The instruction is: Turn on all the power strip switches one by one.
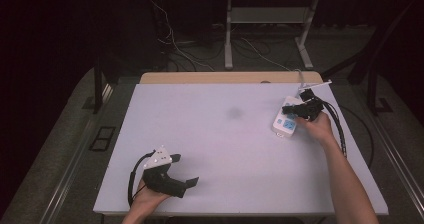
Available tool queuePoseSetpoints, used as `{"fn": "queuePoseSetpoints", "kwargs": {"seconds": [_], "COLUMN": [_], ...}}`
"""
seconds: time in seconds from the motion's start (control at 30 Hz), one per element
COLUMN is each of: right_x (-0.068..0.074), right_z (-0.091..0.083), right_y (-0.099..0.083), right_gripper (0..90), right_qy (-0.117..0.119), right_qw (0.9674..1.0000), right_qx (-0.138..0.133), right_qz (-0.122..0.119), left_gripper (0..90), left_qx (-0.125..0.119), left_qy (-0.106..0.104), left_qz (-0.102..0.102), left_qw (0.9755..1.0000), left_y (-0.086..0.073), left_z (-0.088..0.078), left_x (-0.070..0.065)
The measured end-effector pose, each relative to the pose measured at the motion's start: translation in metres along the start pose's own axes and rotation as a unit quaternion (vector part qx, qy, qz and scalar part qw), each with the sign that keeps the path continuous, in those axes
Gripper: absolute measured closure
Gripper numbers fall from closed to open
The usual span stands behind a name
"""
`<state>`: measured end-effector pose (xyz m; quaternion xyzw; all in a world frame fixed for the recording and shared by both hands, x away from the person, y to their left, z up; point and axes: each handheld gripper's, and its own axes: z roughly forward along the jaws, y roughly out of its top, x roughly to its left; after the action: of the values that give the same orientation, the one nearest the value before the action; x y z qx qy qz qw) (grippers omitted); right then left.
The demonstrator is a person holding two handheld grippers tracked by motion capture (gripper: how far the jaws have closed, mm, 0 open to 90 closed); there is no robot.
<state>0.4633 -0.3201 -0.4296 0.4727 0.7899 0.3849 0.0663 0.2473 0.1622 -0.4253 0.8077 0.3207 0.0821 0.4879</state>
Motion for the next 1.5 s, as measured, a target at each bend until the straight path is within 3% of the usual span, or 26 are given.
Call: {"fn": "queuePoseSetpoints", "kwargs": {"seconds": [0.13, 0.27, 0.47, 0.57, 0.8, 1.0, 1.17, 1.5], "right_x": [0.005, 0.008, 0.012, 0.014, 0.011, 0.001, -0.008, -0.017], "right_z": [0.001, 0.003, 0.005, 0.003, -0.003, -0.007, -0.006, -0.003], "right_y": [0.002, 0.005, 0.014, 0.02, 0.033, 0.037, 0.036, 0.031], "right_gripper": [90.0, 90.0, 89.9, 89.9, 89.9, 89.8, 89.8, 89.8], "right_qy": [-0.015, -0.003, -0.009, -0.012, -0.034, -0.049, -0.049, -0.057], "right_qw": [0.9998, 0.9998, 0.999, 0.9989, 0.9978, 0.9976, 0.9984, 0.9981], "right_qx": [0.005, 0.009, 0.03, 0.027, 0.033, 0.031, 0.025, 0.023], "right_qz": [-0.014, -0.014, -0.031, -0.037, -0.046, -0.037, -0.017, 0.0], "left_gripper": [0.0, 0.0, 0.0, 0.0, 0.0, 0.0, 0.0, 0.0], "left_qx": [0.001, 0.001, 0.0, 0.0, 0.0, -0.001, -0.002, 0.002], "left_qy": [0.001, 0.0, -0.001, -0.002, -0.001, 0.0, 0.003, 0.002], "left_qz": [0.001, 0.001, 0.0, -0.001, -0.002, -0.003, -0.002, 0.001], "left_qw": [1.0, 1.0, 1.0, 1.0, 1.0, 1.0, 1.0, 1.0], "left_y": [0.0, 0.0, 0.0, 0.0, 0.0, 0.0, 0.001, 0.001], "left_z": [0.0, 0.0, 0.0, 0.0, 0.0, 0.0, -0.002, 0.0], "left_x": [0.001, 0.002, 0.002, 0.002, 0.002, 0.003, 0.003, 0.003]}}
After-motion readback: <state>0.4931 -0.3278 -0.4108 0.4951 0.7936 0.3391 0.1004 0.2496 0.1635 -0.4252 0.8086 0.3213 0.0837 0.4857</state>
